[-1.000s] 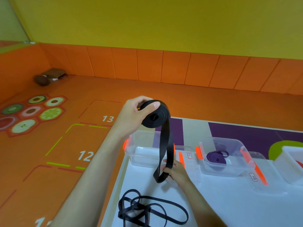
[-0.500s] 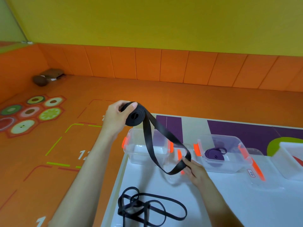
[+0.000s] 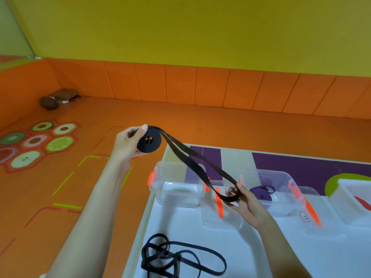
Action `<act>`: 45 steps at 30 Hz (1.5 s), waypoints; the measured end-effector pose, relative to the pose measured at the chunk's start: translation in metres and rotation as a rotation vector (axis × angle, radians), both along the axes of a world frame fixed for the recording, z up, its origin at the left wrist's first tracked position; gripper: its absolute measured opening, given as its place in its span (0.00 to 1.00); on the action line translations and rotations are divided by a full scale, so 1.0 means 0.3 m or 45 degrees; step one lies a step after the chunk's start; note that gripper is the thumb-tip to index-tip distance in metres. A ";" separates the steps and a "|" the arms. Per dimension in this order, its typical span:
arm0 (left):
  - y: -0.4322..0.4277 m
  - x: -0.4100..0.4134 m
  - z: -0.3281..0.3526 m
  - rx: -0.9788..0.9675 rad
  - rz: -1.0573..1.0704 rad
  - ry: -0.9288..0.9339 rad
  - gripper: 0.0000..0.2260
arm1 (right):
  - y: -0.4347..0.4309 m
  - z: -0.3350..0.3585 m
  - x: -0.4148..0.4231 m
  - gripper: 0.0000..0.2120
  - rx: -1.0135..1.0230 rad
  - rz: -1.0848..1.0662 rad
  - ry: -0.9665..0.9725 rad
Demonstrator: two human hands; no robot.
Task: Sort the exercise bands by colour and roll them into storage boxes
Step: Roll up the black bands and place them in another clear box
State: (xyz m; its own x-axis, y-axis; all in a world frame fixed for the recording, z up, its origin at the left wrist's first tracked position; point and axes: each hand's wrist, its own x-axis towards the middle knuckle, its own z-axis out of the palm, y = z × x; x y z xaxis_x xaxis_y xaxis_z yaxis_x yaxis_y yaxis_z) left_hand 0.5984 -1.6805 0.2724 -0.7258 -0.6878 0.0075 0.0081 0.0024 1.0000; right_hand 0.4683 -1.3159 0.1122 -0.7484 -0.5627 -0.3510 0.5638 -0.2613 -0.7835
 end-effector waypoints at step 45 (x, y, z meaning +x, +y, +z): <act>0.285 0.007 0.142 -0.363 -0.728 -0.092 0.11 | -0.264 0.469 0.109 0.17 0.108 -0.170 1.206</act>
State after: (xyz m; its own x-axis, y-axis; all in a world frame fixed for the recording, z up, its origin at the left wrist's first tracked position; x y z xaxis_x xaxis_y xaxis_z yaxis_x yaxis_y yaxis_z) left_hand 0.6005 -1.5951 0.3150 -0.9829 -0.1699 0.0704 0.0197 0.2833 0.9588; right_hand 0.5012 -1.3950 0.2528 -0.7985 -0.4528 0.3967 -0.3431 -0.1991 -0.9179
